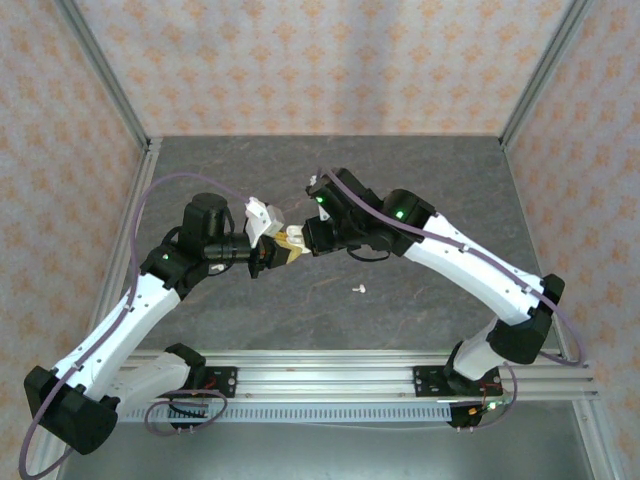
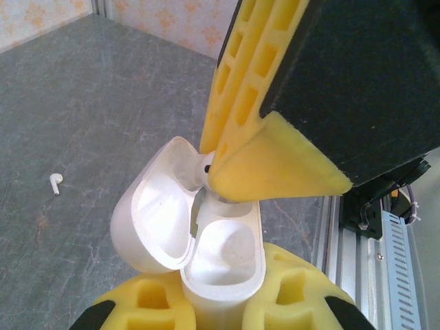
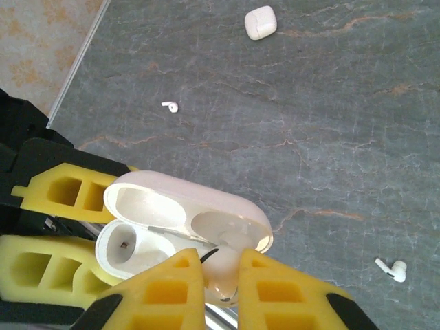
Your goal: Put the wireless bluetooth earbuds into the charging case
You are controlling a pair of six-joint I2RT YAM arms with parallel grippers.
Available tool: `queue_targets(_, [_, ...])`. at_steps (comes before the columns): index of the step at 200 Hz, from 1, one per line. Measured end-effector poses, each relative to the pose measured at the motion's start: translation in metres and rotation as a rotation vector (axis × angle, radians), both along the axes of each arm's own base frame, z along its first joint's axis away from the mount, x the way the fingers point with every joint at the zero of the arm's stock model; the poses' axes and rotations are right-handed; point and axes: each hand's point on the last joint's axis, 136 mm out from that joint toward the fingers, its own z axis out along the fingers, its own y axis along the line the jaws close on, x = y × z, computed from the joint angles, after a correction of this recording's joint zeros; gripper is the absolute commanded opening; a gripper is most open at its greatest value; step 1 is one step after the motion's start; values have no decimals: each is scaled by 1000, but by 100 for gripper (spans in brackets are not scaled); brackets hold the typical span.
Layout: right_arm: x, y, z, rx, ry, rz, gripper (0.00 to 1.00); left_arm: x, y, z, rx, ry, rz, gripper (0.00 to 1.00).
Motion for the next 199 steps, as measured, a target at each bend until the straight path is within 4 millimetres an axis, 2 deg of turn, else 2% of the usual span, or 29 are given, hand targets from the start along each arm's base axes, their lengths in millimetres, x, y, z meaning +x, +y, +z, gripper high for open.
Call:
queue_targets(97, [-25, -8, 12, 15, -108, 232, 9, -21, -8, 8, -46, -10, -131, 0])
queue_targets(199, [-53, -13, 32, 93, -286, 488, 9, -42, -12, 27, -94, -34, -253, 0])
